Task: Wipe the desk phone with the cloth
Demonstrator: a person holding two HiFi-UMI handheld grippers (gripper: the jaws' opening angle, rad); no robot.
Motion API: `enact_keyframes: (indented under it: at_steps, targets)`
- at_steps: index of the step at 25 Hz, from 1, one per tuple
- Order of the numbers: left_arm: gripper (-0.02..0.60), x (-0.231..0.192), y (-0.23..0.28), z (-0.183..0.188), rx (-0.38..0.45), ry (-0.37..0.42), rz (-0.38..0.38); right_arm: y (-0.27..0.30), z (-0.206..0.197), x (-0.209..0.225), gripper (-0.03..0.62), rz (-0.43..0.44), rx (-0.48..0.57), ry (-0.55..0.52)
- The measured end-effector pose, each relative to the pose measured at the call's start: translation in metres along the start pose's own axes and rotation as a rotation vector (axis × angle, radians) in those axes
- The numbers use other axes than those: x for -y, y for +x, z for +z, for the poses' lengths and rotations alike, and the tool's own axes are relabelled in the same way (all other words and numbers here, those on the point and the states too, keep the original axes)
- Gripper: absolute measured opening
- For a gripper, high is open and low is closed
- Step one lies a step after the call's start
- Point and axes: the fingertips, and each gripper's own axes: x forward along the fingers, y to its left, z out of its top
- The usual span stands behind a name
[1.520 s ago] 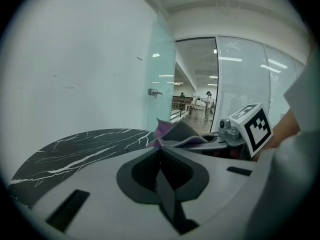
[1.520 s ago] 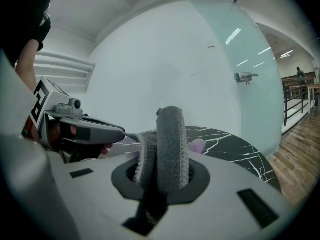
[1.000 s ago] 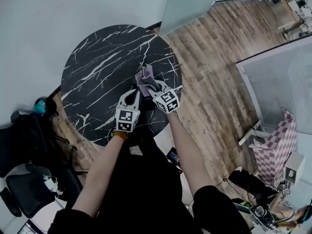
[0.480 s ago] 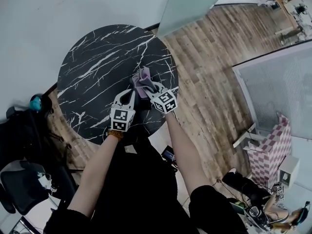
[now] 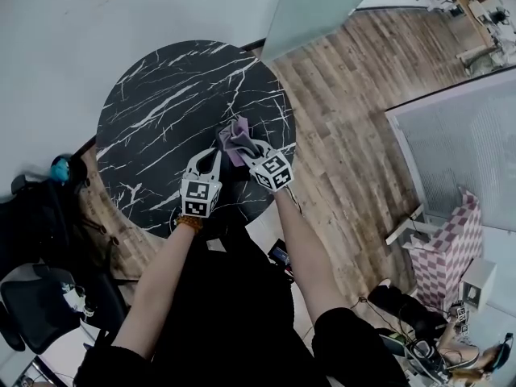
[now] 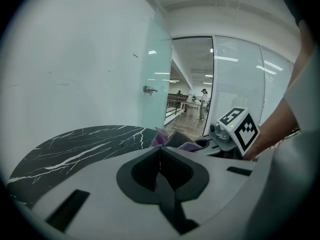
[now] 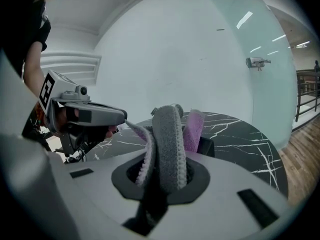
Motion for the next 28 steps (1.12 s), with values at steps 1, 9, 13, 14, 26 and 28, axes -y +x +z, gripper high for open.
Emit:
enact_keyframes:
  at_steps: [1, 9, 13, 14, 26, 28]
  targets:
    - [0.013, 0.001, 0.0, 0.0, 0.0, -0.002, 0.0, -0.001, -0.002, -0.001, 0.055, 0.002, -0.006, 0.0]
    - [0.014, 0.006, 0.0, -0.004, -0.013, 0.0, -0.007, -0.002, -0.006, -0.006, 0.055, 0.019, -0.015, 0.024]
    - [0.014, 0.005, -0.001, -0.005, -0.014, -0.002, -0.005, -0.003, -0.011, -0.009, 0.055, 0.029, -0.023, 0.038]
    - [0.014, 0.004, -0.001, -0.006, -0.016, -0.002, -0.005, -0.003, -0.011, -0.01, 0.055, 0.029, -0.024, 0.039]
    - [0.014, 0.001, -0.005, -0.013, -0.028, -0.016, 0.005, -0.003, -0.019, -0.015, 0.055, 0.039, -0.049, 0.05]
    - [0.014, 0.001, -0.006, -0.014, -0.031, -0.017, 0.007, -0.004, -0.023, -0.019, 0.055, 0.049, -0.063, 0.045]
